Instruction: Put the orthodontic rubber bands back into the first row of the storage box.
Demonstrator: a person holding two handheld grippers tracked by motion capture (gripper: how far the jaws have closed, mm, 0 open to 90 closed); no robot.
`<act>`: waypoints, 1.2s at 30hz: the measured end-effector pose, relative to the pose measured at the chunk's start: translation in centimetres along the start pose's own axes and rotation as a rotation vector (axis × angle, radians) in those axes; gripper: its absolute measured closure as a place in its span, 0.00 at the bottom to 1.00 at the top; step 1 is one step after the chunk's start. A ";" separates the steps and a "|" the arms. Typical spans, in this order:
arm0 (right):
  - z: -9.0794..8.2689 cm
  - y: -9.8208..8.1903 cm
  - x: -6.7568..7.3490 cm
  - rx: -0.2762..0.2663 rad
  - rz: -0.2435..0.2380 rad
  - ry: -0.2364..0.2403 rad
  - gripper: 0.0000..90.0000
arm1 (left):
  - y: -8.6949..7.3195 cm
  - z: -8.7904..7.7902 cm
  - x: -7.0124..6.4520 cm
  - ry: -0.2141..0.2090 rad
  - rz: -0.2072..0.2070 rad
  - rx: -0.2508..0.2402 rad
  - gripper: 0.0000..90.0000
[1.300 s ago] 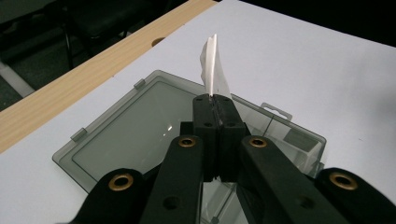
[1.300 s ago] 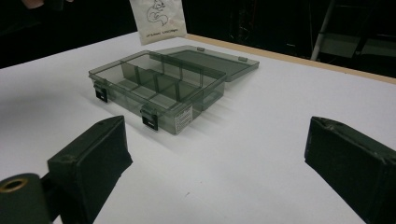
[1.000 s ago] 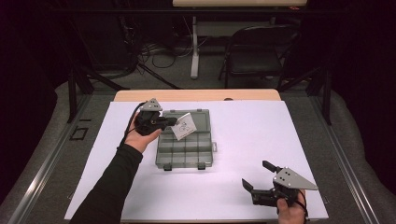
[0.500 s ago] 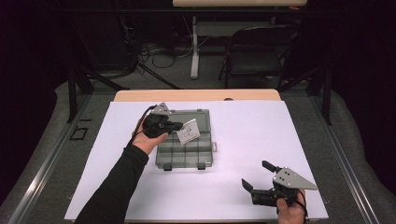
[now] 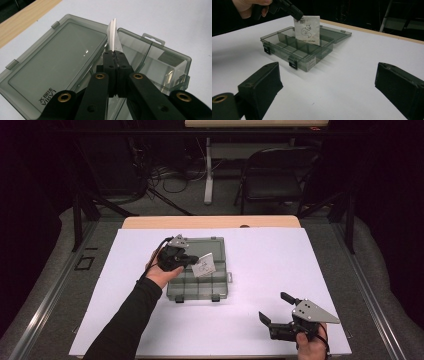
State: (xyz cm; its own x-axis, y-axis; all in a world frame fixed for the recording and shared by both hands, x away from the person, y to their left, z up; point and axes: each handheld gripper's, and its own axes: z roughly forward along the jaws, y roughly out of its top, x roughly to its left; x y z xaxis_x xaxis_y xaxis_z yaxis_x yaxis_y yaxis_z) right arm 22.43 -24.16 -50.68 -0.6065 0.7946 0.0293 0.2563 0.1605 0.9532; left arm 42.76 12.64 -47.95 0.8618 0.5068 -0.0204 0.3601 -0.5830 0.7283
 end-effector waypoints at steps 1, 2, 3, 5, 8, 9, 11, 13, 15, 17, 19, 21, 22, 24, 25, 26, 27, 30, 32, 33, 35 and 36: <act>0.0 0.0 0.0 0.001 0.002 0.000 0.07 | 0.0 0.0 0.0 0.000 0.000 0.000 0.99; 0.1 0.0 0.0 -0.003 0.001 -0.002 0.07 | -0.1 0.2 -0.1 -0.001 -0.001 0.010 0.99; 0.1 0.0 0.0 -0.003 0.001 -0.002 0.07 | -0.1 0.2 -0.1 -0.001 -0.001 0.010 0.99; 0.0 0.0 0.0 -0.002 0.000 -0.002 0.07 | -0.1 0.5 -0.3 -0.005 0.005 0.017 0.99; 0.1 0.0 0.0 -0.004 0.001 -0.003 0.07 | -0.1 0.8 -0.4 -0.009 0.009 0.021 0.99; 0.1 0.0 0.0 -0.004 0.001 -0.003 0.07 | -0.1 0.8 -0.4 -0.009 0.009 0.021 0.99; 0.1 0.0 0.0 -0.004 0.000 -0.003 0.07 | -0.1 1.0 -0.5 -0.007 0.010 0.033 0.99; 0.1 0.0 0.0 -0.004 0.001 -0.002 0.07 | -0.1 1.0 -0.5 -0.007 0.010 0.040 0.99; 0.0 0.0 0.0 -0.002 0.000 -0.001 0.07 | -0.1 1.1 -0.5 -0.003 0.006 0.037 0.99; 0.0 0.0 0.0 0.000 0.001 0.000 0.07 | -0.1 1.1 -0.5 0.000 0.006 0.039 0.99; 0.0 0.0 0.0 -0.004 0.001 -0.001 0.07 | -0.2 1.1 -0.4 0.004 0.000 0.038 0.99; 0.0 0.0 0.0 -0.003 0.000 0.000 0.07 | -0.2 1.1 -0.4 0.005 -0.001 0.038 0.99; 0.0 0.0 0.0 -0.002 -0.002 0.000 0.07 | -0.2 1.1 -0.4 0.005 -0.001 0.038 0.99; 0.0 0.0 0.0 -0.002 -0.002 -0.001 0.07 | -0.2 1.1 -0.3 0.008 0.001 0.039 0.98; 0.0 0.0 0.0 -0.002 -0.001 -0.001 0.07 | -0.2 1.1 -0.3 0.015 -0.001 0.042 0.98; 0.0 0.0 0.0 -0.002 0.000 -0.001 0.07 | -0.2 1.1 -0.3 0.013 -0.003 0.041 0.97; 0.1 0.0 0.0 -0.004 0.000 -0.003 0.07 | -0.2 1.1 -0.3 0.013 -0.003 0.041 0.97; 0.1 0.0 0.0 -0.004 0.000 -0.003 0.07 | -0.2 1.1 -0.2 0.019 -0.006 0.041 0.97; 0.1 0.0 0.0 -0.003 0.001 -0.002 0.07 | -0.2 1.1 -0.2 0.020 -0.006 0.041 0.96; 0.1 0.0 0.0 -0.003 0.001 -0.002 0.07 | -0.2 1.1 -0.2 0.020 -0.006 0.041 0.96; 0.1 0.0 0.0 -0.003 -0.001 -0.002 0.07 | -0.2 1.2 -0.1 0.022 -0.011 0.040 0.95; 0.1 0.0 0.0 -0.001 0.001 0.001 0.07 | -0.2 1.2 -0.1 0.022 -0.010 0.040 0.95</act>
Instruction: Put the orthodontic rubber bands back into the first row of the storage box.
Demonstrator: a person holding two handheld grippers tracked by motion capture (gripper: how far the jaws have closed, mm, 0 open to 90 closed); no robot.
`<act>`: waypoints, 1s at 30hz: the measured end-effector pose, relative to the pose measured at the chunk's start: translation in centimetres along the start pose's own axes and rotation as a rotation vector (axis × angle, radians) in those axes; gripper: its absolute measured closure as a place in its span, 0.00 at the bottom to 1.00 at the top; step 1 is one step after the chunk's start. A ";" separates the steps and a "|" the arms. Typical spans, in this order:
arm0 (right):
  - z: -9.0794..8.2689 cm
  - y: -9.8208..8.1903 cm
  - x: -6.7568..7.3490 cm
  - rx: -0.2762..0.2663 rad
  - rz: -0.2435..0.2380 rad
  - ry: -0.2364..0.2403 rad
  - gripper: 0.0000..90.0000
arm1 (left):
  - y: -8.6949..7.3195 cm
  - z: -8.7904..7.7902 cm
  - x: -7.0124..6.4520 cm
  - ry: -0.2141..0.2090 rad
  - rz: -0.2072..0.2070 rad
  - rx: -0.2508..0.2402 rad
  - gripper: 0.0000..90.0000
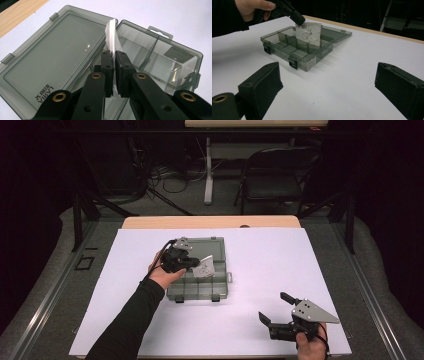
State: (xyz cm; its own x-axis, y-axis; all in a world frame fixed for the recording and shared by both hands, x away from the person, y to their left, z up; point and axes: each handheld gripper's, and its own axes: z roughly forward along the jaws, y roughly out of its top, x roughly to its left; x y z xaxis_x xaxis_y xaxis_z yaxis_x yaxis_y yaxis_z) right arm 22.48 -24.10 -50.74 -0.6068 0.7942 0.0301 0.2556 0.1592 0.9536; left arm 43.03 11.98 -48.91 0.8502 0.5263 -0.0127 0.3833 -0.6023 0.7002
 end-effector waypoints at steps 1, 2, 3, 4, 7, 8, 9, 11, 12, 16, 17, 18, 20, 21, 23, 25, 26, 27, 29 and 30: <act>0.0 0.0 0.0 0.000 0.000 0.000 0.07 | 0.0 0.0 0.0 0.000 0.000 0.000 0.94; 0.0 0.0 0.0 0.007 -0.001 0.002 0.07 | 0.0 0.0 0.1 0.001 -0.007 -0.001 0.94; 0.0 0.0 0.0 0.007 -0.003 0.002 0.07 | 0.0 0.0 0.1 0.001 -0.011 -0.002 0.93; 0.0 0.0 0.0 0.007 -0.003 0.002 0.07 | 0.0 0.0 0.1 0.001 -0.011 -0.002 0.92; 0.1 0.0 0.1 0.004 -0.003 0.001 0.07 | 0.0 0.0 0.1 0.006 -0.023 -0.005 0.87; 0.1 0.0 0.1 0.006 -0.003 0.001 0.07 | 0.0 0.0 0.2 0.016 -0.032 -0.008 0.82; 0.1 0.0 0.1 0.006 -0.003 0.001 0.07 | 0.0 0.0 0.2 0.016 -0.032 -0.008 0.78; 0.1 0.0 0.1 0.007 -0.003 0.002 0.07 | 0.0 -0.1 0.3 0.034 -0.053 -0.013 0.72; 0.1 0.0 0.1 0.007 -0.003 0.002 0.07 | 0.0 -0.1 0.3 0.034 -0.053 -0.013 0.69; 0.1 0.0 0.1 0.006 -0.004 0.004 0.07 | -0.1 -0.2 0.6 0.057 -0.088 -0.023 0.55; 0.1 0.0 0.1 0.006 -0.004 0.004 0.07 | -0.1 -0.2 0.6 0.057 -0.088 -0.023 0.53; 0.1 0.0 0.1 0.009 -0.004 0.004 0.07 | -0.1 -0.2 0.6 0.065 -0.092 -0.024 0.51; 0.1 0.0 0.1 0.014 0.001 0.005 0.07 | -0.1 -0.3 0.6 0.068 -0.100 -0.028 0.47; 0.1 0.0 0.1 0.012 0.001 0.005 0.07 | -0.1 -0.3 0.6 0.075 -0.101 -0.026 0.47; 0.1 0.0 0.1 0.009 -0.005 0.005 0.07 | 0.0 -0.4 0.6 0.080 -0.113 -0.034 0.45; 0.1 0.0 0.1 0.013 -0.003 0.005 0.07 | 0.0 -0.5 0.6 0.084 -0.118 -0.033 0.45; 0.1 0.0 0.1 0.011 -0.002 0.005 0.07 | 0.0 -0.5 0.6 0.084 -0.118 -0.033 0.44; 0.1 0.0 0.1 0.011 -0.002 0.005 0.07 | 0.0 -0.5 0.6 0.085 -0.125 -0.035 0.44; 0.1 0.0 0.1 0.008 -0.004 0.003 0.07 | 0.0 -0.6 0.6 0.087 -0.135 -0.037 0.43; 0.1 0.0 0.1 0.010 -0.005 0.004 0.07 | 0.0 -0.6 0.5 0.093 -0.137 -0.036 0.43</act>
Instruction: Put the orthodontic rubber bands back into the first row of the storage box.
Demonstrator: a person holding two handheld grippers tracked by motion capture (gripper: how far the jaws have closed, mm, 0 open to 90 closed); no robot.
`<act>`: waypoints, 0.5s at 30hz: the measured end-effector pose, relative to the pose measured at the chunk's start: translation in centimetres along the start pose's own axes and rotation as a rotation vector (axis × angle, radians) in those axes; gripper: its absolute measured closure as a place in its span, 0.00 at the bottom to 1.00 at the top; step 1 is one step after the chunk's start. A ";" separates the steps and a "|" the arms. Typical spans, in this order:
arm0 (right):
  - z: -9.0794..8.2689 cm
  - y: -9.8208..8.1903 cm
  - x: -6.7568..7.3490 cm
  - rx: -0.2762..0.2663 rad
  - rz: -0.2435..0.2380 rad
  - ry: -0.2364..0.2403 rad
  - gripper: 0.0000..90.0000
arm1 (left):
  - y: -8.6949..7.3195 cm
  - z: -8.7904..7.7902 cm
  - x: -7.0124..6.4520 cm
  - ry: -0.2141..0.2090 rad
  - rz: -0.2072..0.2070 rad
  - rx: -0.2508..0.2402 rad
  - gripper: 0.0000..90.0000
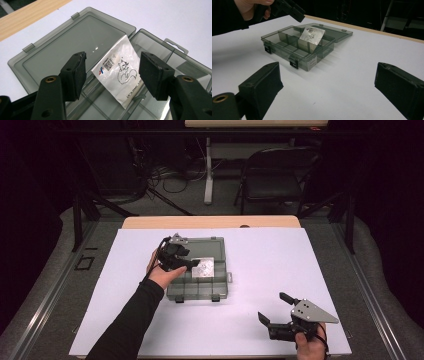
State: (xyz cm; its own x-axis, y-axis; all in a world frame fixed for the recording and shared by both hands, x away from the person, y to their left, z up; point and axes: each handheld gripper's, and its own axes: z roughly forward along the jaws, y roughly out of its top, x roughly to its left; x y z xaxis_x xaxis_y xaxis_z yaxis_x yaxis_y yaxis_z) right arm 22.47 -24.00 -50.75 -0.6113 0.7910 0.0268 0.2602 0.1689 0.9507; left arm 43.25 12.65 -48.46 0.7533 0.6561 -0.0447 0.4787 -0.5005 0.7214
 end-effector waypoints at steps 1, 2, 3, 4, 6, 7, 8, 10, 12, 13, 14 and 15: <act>0.0 0.0 0.0 0.000 0.000 0.000 0.07 | 0.0 -0.1 0.0 0.002 0.000 -0.002 0.43; 0.0 0.0 0.0 -0.001 -0.001 0.000 0.07 | 0.0 -0.2 0.0 0.002 -0.014 -0.008 0.43; 0.0 0.0 0.0 -0.001 -0.001 0.000 0.07 | 0.0 -0.2 0.0 0.002 -0.014 -0.008 0.43; 0.1 0.0 0.0 -0.005 0.003 -0.001 0.07 | 0.0 -0.4 0.1 0.011 -0.024 -0.007 0.43; 0.1 0.0 0.0 -0.005 0.003 -0.001 0.07 | 0.0 -0.6 0.1 0.012 -0.039 -0.009 0.43; 0.0 0.0 0.0 0.006 0.000 0.000 0.07 | 0.1 -0.7 0.2 0.008 -0.046 -0.010 0.43; -0.1 0.1 0.0 0.006 -0.001 -0.003 0.07 | 0.1 -0.8 0.1 0.016 -0.055 -0.012 0.43; -0.2 0.1 -0.1 0.000 0.009 -0.007 0.07 | 0.2 -1.4 0.2 0.029 -0.062 -0.025 0.43; -0.1 0.0 -0.2 -0.005 0.006 -0.009 0.07 | 0.2 -1.7 0.2 0.040 -0.075 -0.037 0.43; 0.0 0.0 -0.2 -0.008 0.007 -0.010 0.07 | 0.2 -2.2 0.2 0.044 -0.099 -0.054 0.43; 0.0 0.0 -0.2 -0.008 0.007 -0.010 0.07 | 0.2 -2.2 0.2 0.044 -0.099 -0.054 0.43; -0.1 0.1 -0.1 0.005 0.002 -0.006 0.07 | 0.2 -2.6 0.2 0.053 -0.107 -0.071 0.44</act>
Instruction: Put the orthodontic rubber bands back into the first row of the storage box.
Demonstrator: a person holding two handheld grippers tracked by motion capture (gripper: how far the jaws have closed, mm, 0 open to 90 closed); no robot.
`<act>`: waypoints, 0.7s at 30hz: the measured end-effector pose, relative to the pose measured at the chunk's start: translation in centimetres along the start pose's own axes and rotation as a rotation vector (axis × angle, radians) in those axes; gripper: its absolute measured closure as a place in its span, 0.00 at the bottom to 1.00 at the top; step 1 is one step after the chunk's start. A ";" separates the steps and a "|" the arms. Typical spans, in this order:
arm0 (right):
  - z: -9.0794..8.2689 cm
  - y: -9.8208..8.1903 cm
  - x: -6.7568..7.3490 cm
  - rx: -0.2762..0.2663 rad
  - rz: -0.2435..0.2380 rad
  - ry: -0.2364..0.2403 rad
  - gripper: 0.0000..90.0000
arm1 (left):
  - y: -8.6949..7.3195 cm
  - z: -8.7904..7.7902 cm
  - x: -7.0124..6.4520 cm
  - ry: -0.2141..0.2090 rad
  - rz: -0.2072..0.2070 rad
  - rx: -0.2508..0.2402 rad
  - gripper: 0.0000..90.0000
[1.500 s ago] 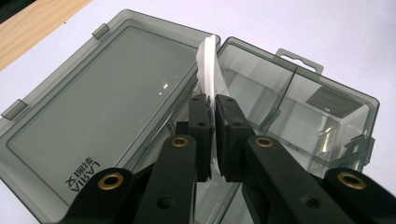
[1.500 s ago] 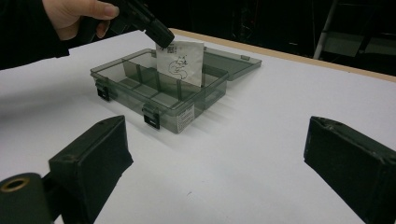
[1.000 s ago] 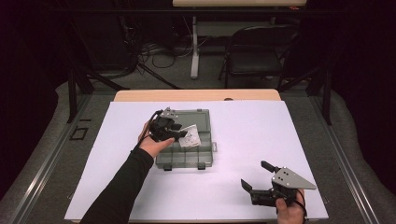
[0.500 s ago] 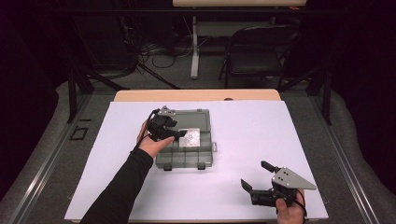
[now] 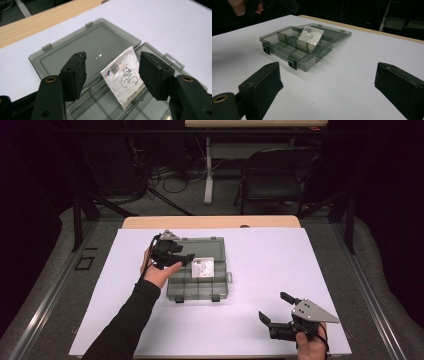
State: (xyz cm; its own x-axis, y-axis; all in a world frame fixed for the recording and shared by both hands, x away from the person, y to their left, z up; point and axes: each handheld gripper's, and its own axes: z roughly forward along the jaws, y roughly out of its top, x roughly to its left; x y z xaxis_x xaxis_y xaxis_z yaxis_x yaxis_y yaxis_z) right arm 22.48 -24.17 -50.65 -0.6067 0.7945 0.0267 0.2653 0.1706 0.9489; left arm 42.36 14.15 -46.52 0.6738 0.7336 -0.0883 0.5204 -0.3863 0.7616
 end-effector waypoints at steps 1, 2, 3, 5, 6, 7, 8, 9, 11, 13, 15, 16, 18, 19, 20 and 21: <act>0.0 0.0 0.0 0.001 -0.002 0.001 0.07 | 0.1 -0.7 0.0 0.004 -0.020 -0.031 0.44; 0.0 0.0 0.0 0.001 -0.002 0.001 0.07 | 0.1 -0.7 0.0 0.004 -0.020 -0.031 0.45; 0.1 0.0 0.0 -0.004 -0.001 0.001 0.07 | 0.1 -1.0 0.0 0.011 -0.020 -0.039 0.45; 0.1 0.0 0.0 -0.004 0.004 0.002 0.07 | 0.1 -1.8 0.1 0.007 -0.031 -0.057 0.45; 0.1 0.0 0.0 -0.007 0.005 0.002 0.07 | 0.1 -2.1 0.2 0.003 -0.041 -0.064 0.45; 0.2 -0.1 0.0 -0.015 0.007 -0.001 0.07 | -0.1 -2.6 0.3 -0.018 -0.061 -0.088 0.44; 0.2 -0.1 0.0 -0.015 0.007 0.001 0.07 | -0.2 -2.7 0.4 -0.027 -0.068 -0.094 0.43; 0.2 -0.1 0.0 -0.015 0.007 0.001 0.07 | -0.2 -2.7 0.4 -0.027 -0.068 -0.094 0.43; 0.2 0.0 -0.1 -0.017 0.006 -0.001 0.07 | -0.8 -3.4 0.4 -0.016 -0.064 -0.108 0.40; 0.2 -0.1 -0.1 0.000 0.007 0.003 0.07 | -1.1 -3.8 0.4 -0.016 -0.063 -0.125 0.38; 0.3 -0.1 -0.1 -0.009 0.006 0.002 0.07 | -1.3 -4.0 0.3 -0.010 -0.063 -0.129 0.37; 0.3 -0.1 0.0 -0.013 0.003 0.001 0.07 | -1.5 -4.3 0.3 -0.010 -0.065 -0.144 0.36; 0.3 -0.1 0.0 -0.002 0.003 0.002 0.07 | -1.9 -4.7 0.3 -0.016 -0.080 -0.176 0.34; 0.4 -0.1 0.0 -0.008 0.010 0.004 0.07 | -2.2 -5.1 0.2 -0.021 -0.082 -0.192 0.30; 0.4 -0.1 0.0 -0.008 0.010 0.004 0.07 | -2.2 -5.1 0.2 -0.021 -0.082 -0.192 0.29; 0.3 -0.1 0.0 -0.007 0.010 0.006 0.07 | -2.5 -5.5 0.2 -0.033 -0.084 -0.205 0.29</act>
State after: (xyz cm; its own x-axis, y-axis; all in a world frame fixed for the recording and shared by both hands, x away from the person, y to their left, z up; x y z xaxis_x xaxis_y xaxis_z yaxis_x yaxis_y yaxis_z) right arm 22.71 -23.99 -50.87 -0.6083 0.7928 0.0375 0.2660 0.1591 0.9508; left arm 38.25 18.33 -44.93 0.6509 0.7387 -0.1752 0.4602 -0.2004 0.8649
